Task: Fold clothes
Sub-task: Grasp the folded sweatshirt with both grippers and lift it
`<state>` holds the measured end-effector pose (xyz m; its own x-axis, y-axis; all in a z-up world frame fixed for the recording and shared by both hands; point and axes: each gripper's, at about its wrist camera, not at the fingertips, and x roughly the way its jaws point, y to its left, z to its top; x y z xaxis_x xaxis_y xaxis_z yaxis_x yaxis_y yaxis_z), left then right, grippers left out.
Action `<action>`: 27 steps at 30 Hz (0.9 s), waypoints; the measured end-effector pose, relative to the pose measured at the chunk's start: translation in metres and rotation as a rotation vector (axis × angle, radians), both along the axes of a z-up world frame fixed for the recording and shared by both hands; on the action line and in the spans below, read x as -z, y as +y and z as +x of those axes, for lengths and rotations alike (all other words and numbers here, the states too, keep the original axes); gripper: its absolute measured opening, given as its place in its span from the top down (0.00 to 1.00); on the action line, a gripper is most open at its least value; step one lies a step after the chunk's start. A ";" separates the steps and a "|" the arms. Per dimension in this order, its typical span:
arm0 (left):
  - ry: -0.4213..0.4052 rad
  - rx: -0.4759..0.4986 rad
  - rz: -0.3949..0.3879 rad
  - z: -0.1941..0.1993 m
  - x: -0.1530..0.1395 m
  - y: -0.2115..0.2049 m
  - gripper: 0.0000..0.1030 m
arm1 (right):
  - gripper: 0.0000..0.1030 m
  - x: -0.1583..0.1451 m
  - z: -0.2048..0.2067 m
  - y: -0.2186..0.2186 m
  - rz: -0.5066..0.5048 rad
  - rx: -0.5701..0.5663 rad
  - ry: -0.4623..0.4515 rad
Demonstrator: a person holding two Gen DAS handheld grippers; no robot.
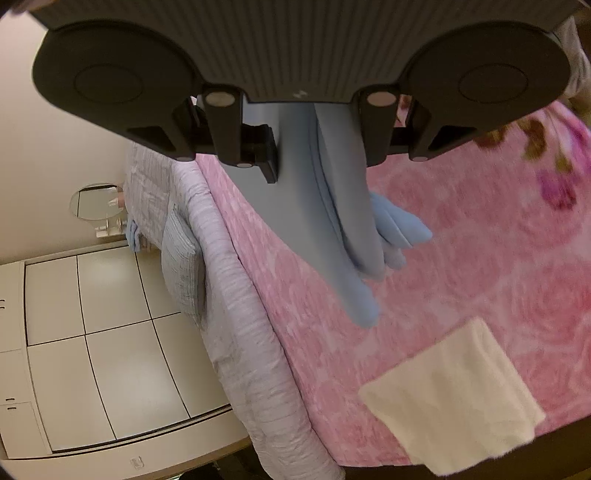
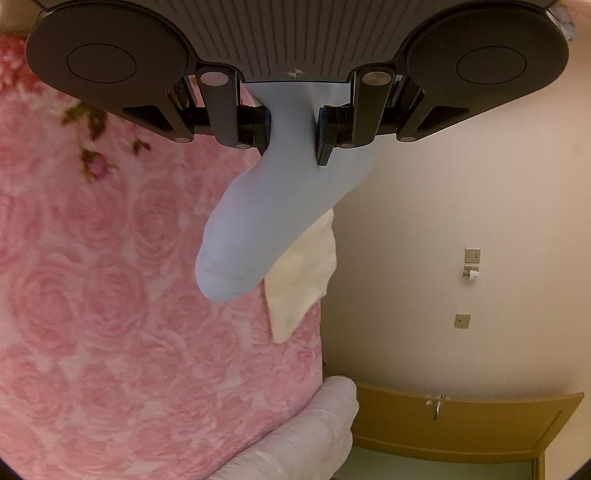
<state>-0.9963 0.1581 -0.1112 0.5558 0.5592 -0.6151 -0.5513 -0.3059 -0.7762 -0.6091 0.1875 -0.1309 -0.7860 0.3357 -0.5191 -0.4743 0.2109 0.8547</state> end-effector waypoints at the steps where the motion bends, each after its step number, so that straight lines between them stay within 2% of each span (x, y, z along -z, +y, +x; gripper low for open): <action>1: -0.001 0.019 -0.002 -0.013 0.003 0.011 0.78 | 0.79 0.003 -0.012 0.004 -0.001 0.016 -0.002; 9: 0.012 0.186 0.005 -0.128 0.031 0.103 0.78 | 0.79 0.023 -0.107 0.039 -0.008 0.144 -0.014; 13: 0.019 0.248 0.025 -0.188 0.041 0.158 0.78 | 0.79 0.030 -0.161 0.070 0.028 0.200 -0.026; 20: 0.051 0.259 0.150 -0.259 0.035 0.231 0.78 | 0.79 0.034 -0.233 0.147 0.153 0.215 -0.015; 23: 0.063 0.253 0.206 -0.274 0.044 0.256 0.78 | 0.79 0.052 -0.250 0.174 0.205 0.209 -0.018; 25: 0.080 0.255 0.227 -0.281 0.062 0.271 0.78 | 0.79 0.066 -0.261 0.192 0.237 0.205 -0.020; 27: 0.086 0.253 0.184 -0.284 0.100 0.286 0.77 | 0.79 0.095 -0.271 0.207 0.232 0.205 -0.044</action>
